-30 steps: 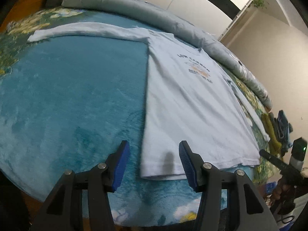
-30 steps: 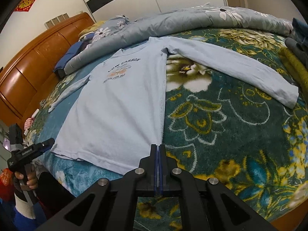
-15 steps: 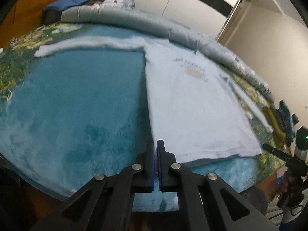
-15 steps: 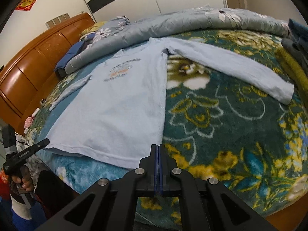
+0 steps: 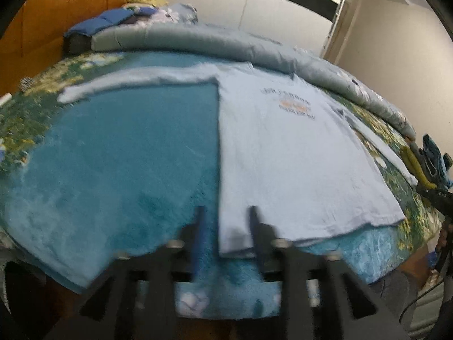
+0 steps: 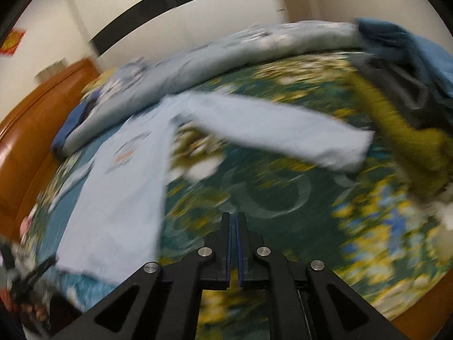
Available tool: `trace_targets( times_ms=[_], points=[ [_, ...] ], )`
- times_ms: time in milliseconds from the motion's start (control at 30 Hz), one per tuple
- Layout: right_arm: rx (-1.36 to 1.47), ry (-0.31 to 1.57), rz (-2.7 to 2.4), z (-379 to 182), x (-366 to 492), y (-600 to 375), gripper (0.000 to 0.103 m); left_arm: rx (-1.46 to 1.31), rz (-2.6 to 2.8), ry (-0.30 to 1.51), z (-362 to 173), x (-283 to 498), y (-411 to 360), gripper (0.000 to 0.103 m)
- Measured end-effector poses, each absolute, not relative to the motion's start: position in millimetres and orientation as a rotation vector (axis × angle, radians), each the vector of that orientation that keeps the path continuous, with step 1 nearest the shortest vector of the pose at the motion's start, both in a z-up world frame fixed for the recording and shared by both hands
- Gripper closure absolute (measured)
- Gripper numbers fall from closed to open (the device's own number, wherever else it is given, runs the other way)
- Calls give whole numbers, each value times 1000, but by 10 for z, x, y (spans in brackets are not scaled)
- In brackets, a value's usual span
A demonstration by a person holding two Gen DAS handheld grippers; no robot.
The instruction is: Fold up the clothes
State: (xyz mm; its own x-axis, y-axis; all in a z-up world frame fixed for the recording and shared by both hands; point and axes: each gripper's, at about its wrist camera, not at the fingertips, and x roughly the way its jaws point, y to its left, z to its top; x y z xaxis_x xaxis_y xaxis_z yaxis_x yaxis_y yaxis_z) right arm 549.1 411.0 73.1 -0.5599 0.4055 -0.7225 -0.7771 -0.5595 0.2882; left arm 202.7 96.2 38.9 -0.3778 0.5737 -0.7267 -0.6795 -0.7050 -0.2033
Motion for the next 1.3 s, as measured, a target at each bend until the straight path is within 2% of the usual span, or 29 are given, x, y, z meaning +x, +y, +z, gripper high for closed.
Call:
trace_targets(
  times_ms=[67,133,233,333,433,600,667,700,733,867,1000,1167,1300],
  points=[
    [-734,807,2061,722,5629,4315,96,-1004,2167,145,465,1997,876,55],
    [-706,835,1996,685,5729,4507,78,-977,2219,124,533,1931,808,50],
    [-650,879,1926,621,5837,4723,66,-960,2275,103,553,1838,761,45],
    [-616,938,1873,538,5884,4899,59,-987,2297,72,502,1730,765,45],
    [-569,1013,1846,453,5925,5046,58,-1033,2287,38,424,1658,740,45],
    [-534,1028,1834,495,5929,5144,61,-1078,2276,20,296,1593,722,45],
    [-535,1014,1829,532,5905,5167,79,-1084,2274,14,268,1573,705,45],
    [-539,1006,1827,559,5882,5180,93,-1085,2272,10,256,1561,694,45],
    [-550,997,1826,593,5848,5196,95,-1089,2273,7,244,1542,686,45],
    [-565,922,1873,955,5610,5293,97,-1103,2278,-6,198,1463,639,45],
    [-536,769,1996,1662,5085,5351,97,-1108,2277,-36,178,1377,616,45],
    [-567,547,2205,2428,4019,5178,97,-1105,2288,-37,190,1238,641,45],
    [-642,422,2357,2601,3073,4856,97,-1117,2295,-77,204,1115,635,45]
  ],
)
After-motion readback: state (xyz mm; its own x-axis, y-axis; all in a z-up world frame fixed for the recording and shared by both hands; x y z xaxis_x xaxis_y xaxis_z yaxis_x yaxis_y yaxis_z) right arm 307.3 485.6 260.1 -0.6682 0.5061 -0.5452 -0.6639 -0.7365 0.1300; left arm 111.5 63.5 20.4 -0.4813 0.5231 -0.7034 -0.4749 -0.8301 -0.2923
